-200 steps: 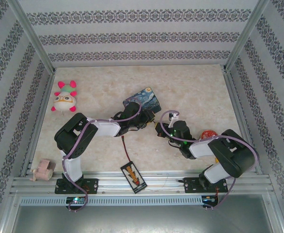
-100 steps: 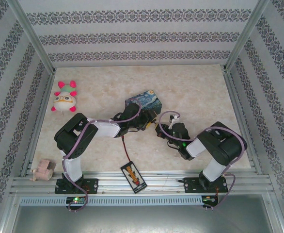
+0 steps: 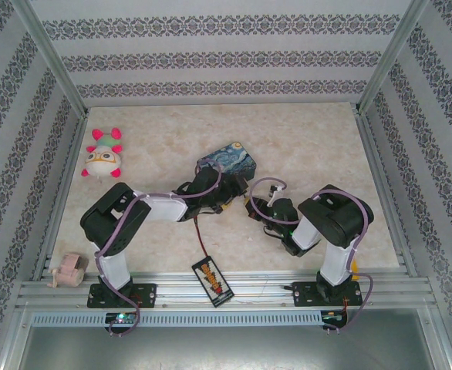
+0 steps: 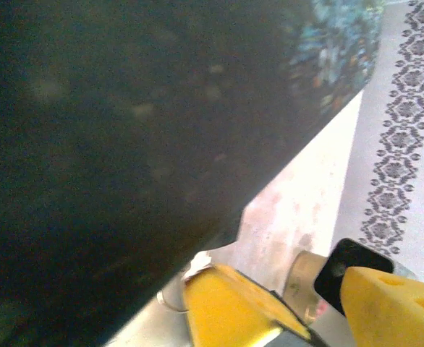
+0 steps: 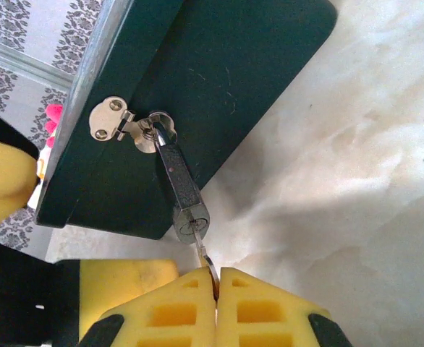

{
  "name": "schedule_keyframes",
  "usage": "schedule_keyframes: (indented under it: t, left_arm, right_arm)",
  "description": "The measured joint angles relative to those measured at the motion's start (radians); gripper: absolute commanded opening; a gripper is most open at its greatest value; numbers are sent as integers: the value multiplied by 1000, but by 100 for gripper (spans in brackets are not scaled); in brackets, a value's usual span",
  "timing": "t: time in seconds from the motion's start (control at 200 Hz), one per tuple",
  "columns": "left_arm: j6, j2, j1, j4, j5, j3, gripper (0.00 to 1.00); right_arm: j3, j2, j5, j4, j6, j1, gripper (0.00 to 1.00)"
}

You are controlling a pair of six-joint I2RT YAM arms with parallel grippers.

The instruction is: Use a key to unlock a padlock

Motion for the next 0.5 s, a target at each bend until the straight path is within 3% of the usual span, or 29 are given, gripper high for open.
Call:
schedule_keyframes:
  t: [0.5]
  left_arm:
    - [114,14,-7,114,-66,-60,78]
  right_arm:
    - [7,0,-19,3,21,0,0]
